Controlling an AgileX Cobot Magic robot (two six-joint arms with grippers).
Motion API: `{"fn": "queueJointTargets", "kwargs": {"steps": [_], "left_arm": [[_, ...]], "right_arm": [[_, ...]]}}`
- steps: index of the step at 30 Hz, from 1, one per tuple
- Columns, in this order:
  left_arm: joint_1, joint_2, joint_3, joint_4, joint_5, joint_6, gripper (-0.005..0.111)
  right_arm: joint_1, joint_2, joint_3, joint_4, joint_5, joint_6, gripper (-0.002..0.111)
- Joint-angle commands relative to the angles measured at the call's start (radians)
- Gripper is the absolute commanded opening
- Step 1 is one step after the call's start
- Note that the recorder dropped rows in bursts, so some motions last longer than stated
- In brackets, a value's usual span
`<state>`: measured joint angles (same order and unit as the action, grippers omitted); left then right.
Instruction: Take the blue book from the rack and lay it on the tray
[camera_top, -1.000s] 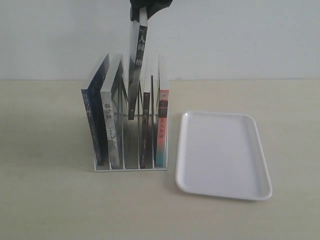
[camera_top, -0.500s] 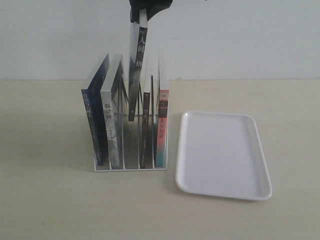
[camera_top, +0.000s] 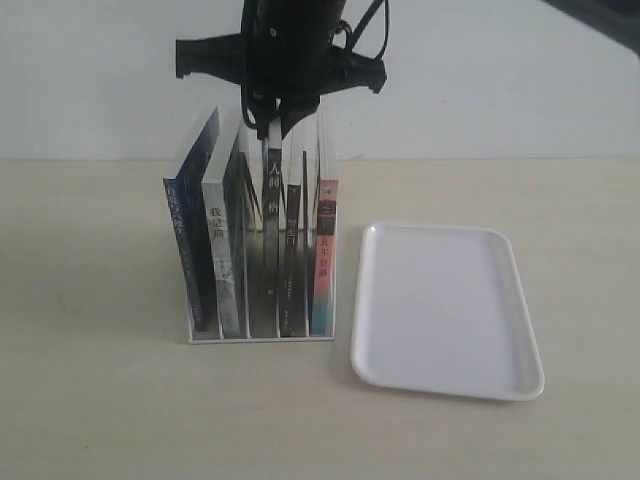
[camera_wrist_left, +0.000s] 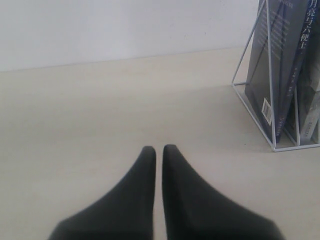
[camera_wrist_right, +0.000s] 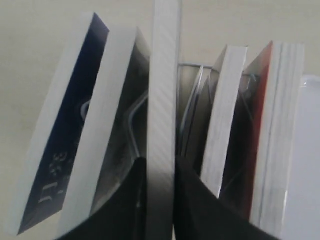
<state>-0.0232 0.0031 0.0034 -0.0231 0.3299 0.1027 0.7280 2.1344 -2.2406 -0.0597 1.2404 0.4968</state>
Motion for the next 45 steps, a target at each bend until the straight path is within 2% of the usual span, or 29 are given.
{"fn": "queueJointTargets", "kwargs": {"steps": [1, 5, 6, 11, 14, 25, 33, 39, 45], "left_arm": [[0.002, -0.003, -0.003, -0.002, -0.016, 0.002, 0.005], [0.002, -0.003, -0.003, -0.002, -0.016, 0.002, 0.005], [0.002, -0.003, -0.003, -0.002, -0.016, 0.002, 0.005], [0.002, -0.003, -0.003, -0.002, -0.016, 0.002, 0.005], [0.002, -0.003, -0.003, -0.002, -0.016, 0.002, 0.005], [0.002, -0.003, -0.003, -0.002, -0.016, 0.002, 0.005], [0.002, -0.003, -0.003, -0.002, -0.016, 0.002, 0.005], [0.002, -0.003, -0.003, -0.002, -0.016, 0.002, 0.005], [0.002, -0.003, -0.003, -0.002, -0.016, 0.002, 0.005]], "right_arm": [[-0.001, 0.029, -0.005, -0.016, -0.019, -0.005, 0.0], [-0.001, 0.04, -0.005, -0.016, -0.019, -0.009, 0.001], [-0.001, 0.04, -0.005, -0.016, -0.019, -0.012, 0.004], [-0.001, 0.04, -0.005, -0.014, -0.047, -0.014, 0.036], [-0.001, 0.04, -0.005, -0.016, -0.045, -0.014, 0.046], [-0.001, -0.071, -0.005, 0.002, -0.039, -0.014, 0.046], [0.0, -0.121, -0.005, 0.165, -0.034, -0.127, 0.046], [0.0, -0.117, -0.005, 0.23, -0.102, -0.14, 0.046], [0.011, -0.103, -0.005, 0.395, -0.16, -0.224, 0.046]]}}
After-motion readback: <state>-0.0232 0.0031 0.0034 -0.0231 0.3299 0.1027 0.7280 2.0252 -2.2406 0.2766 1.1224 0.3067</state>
